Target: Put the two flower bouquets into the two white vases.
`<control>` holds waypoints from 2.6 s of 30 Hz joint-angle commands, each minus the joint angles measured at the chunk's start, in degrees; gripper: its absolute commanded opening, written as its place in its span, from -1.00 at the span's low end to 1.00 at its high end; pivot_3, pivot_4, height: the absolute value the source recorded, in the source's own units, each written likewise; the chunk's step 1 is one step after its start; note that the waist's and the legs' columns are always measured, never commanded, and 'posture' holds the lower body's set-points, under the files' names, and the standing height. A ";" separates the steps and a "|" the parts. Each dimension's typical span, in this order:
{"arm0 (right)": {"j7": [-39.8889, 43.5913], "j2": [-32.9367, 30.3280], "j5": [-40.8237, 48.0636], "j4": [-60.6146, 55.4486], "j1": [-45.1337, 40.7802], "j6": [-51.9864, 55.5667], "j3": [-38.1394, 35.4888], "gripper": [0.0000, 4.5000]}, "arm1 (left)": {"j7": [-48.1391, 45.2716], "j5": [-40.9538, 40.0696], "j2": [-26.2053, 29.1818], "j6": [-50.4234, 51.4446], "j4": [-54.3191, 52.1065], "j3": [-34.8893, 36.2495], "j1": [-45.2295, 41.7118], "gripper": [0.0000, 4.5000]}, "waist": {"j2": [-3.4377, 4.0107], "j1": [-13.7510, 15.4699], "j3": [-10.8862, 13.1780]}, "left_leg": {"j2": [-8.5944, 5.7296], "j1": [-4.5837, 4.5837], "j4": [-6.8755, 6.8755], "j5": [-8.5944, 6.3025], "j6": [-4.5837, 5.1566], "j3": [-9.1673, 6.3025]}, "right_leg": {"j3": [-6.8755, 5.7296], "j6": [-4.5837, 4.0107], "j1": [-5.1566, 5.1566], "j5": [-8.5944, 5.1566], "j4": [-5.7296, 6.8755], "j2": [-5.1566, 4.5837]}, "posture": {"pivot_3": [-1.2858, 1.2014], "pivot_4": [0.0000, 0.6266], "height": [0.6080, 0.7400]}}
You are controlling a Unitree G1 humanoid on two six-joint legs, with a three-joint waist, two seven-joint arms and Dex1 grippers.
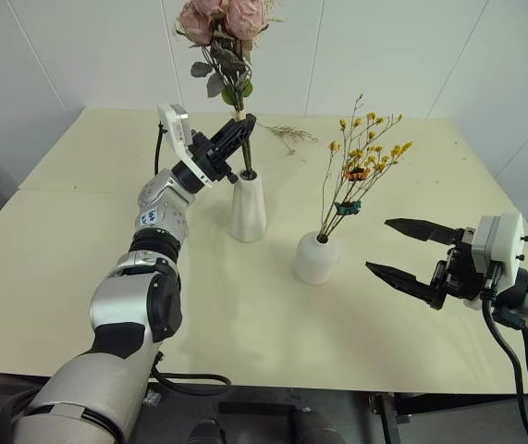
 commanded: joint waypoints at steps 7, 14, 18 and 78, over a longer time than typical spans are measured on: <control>-0.87 0.46 1.24 -2.41 -0.10 -0.49 -1.68 0.69 | 2.46 1.66 -0.35 -3.83 0.94 0.30 0.83 -0.99 | 0.00 0.01 0.00 | 0.00 0.00 0.01 0.00 0.00 0.00 | 0.00 0.00 0.00 0.00 0.01 0.00 | 0.03 -0.52 1.00; -1.43 0.65 1.37 -2.95 0.03 -0.24 -1.66 0.69 | 4.46 1.67 -1.87 -5.40 2.18 0.72 0.11 -0.99 | 0.00 0.06 0.00 | 0.00 -0.01 0.00 0.00 0.00 -0.01 | 0.00 0.01 0.00 0.01 0.01 0.00 | 0.03 -0.52 1.00; -1.82 0.73 1.46 -3.48 0.48 -0.11 -1.80 0.69 | 4.83 1.41 -2.44 -5.32 2.28 1.13 -0.72 -0.99 | 0.00 0.05 0.00 | -0.01 -0.01 0.02 0.00 0.00 -0.01 | 0.00 0.02 0.00 0.01 0.00 0.00 | 0.03 -0.52 1.00; 16.60 -6.17 -5.62 21.60 -11.11 -5.14 0.37 0.69 | -15.81 -4.14 33.65 23.20 -56.45 -2.17 47.19 0.98 | 0.02 -0.29 -0.01 | 0.09 0.27 -0.01 0.01 0.01 0.04 | -0.02 -0.24 0.05 -0.13 0.33 -0.01 | 0.03 -0.52 1.00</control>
